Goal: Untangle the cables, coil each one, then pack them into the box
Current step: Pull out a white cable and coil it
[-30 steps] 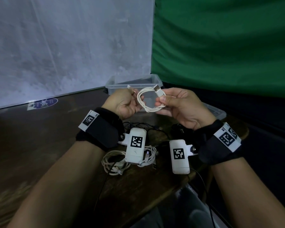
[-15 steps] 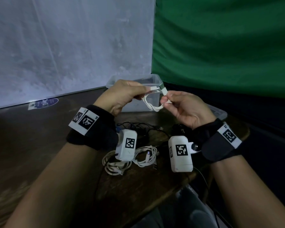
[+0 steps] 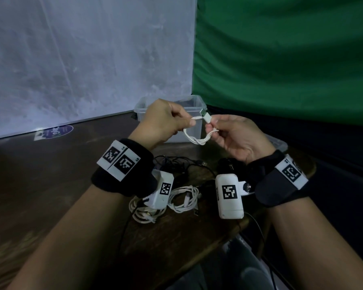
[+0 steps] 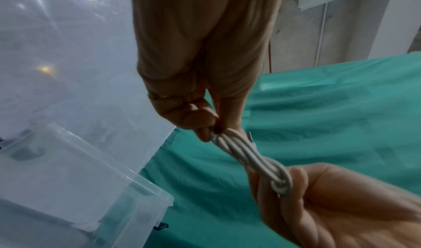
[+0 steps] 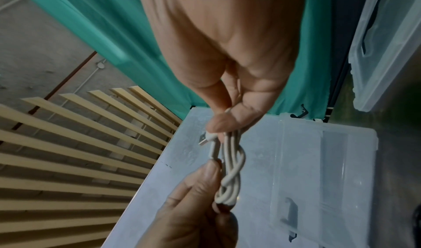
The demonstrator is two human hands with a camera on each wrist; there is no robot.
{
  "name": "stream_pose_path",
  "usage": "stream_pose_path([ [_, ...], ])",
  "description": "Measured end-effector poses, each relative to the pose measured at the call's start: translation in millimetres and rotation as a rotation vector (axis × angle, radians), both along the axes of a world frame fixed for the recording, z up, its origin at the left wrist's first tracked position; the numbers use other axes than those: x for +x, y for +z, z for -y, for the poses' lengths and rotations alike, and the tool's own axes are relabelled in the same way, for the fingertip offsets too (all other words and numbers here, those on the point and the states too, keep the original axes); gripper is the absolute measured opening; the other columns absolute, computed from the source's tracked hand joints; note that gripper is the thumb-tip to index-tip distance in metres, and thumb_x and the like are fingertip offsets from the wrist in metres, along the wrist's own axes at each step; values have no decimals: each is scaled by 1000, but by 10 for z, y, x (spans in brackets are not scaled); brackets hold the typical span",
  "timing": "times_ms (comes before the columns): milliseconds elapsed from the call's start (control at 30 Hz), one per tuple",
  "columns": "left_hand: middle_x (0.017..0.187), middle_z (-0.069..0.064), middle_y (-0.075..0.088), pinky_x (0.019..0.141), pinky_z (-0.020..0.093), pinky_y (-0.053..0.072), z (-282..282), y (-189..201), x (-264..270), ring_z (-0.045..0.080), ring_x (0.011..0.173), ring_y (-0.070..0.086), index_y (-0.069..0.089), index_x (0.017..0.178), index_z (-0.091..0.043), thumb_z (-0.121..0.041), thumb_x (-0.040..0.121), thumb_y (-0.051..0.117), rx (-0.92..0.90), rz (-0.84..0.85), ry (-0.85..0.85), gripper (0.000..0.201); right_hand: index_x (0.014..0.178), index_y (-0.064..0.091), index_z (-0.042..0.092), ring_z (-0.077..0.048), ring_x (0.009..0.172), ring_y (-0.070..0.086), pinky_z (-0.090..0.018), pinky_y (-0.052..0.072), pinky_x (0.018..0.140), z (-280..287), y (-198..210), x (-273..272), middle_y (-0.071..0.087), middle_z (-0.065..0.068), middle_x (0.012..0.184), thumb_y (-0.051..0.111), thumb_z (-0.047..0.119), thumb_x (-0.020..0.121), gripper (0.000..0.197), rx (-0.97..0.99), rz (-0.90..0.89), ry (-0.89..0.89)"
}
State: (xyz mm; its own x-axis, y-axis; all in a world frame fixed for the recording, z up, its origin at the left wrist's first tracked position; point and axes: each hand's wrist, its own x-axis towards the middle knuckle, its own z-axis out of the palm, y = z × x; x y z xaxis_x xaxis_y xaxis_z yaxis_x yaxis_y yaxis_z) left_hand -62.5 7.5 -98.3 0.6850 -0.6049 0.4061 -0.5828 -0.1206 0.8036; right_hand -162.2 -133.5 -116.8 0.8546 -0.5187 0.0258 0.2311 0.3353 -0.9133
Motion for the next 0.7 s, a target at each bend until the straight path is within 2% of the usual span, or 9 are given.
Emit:
stream_pose_path([
  [67,64,5,60,60,24,51,1,-3,4,12,59,52,71,80,-14,-12,86,66,49,24,-32,8,87,62,0,-10,54,64,-15,51,47,19,0,1,65,-9,63,54,-2,91,9,4,1,-10],
  [133,70,6,61,61,20,52,-13,-4,14,8,61,53,71,87,-12,-11,89,62,50,-59,-78,9,89,62,0,-10,54,64,-15,51,47,31,-4,-1,65,-9,63,54,-1,91,9,-2,-1,-7],
  [200,66,3,62,52,13,48,-32,5,29,4,55,52,72,83,-11,-8,86,64,15,-202,-98,8,93,62,-1,-9,54,64,-14,51,47,25,-14,-5,64,-10,67,54,-1,92,8,-23,-8,21],
  [300,55,-3,61,41,11,40,-70,17,79,3,49,51,72,65,-16,-2,81,67,4,-446,-147,22,92,64,0,-8,53,61,-13,48,46,4,-23,-23,62,-9,66,55,1,91,10,-96,-23,86],
  [333,55,-3,62,40,10,39,-85,20,92,3,49,52,72,64,-16,-2,81,66,18,-514,-172,22,90,65,2,-8,54,61,-13,48,46,-2,-23,-30,63,-8,64,55,1,91,10,-120,-24,110],
  [400,55,-3,61,38,9,37,-107,25,108,2,48,52,69,74,-12,-2,82,63,45,-595,-214,14,87,67,4,-9,56,61,-13,49,47,-7,-18,-45,63,-8,65,56,1,90,12,-161,-27,143],
  [533,54,-5,60,38,9,33,-114,20,118,0,46,51,63,82,-13,-5,79,64,54,-648,-243,8,93,66,6,-9,58,63,-14,50,48,-5,-7,-57,65,-8,72,57,0,89,12,-199,-28,171],
  [633,58,-6,59,38,10,32,-122,-3,140,1,47,49,65,91,-14,-10,68,66,82,-639,-291,22,96,65,5,-8,58,64,-15,50,49,-9,6,-70,66,-6,74,58,-2,88,14,-235,-22,186],
  [700,56,-6,58,39,11,30,-128,-8,146,1,47,48,66,91,-14,-9,72,65,116,-614,-307,20,95,65,5,-8,57,63,-14,49,48,-20,11,-76,67,-5,73,58,-5,87,15,-264,-24,194],
])
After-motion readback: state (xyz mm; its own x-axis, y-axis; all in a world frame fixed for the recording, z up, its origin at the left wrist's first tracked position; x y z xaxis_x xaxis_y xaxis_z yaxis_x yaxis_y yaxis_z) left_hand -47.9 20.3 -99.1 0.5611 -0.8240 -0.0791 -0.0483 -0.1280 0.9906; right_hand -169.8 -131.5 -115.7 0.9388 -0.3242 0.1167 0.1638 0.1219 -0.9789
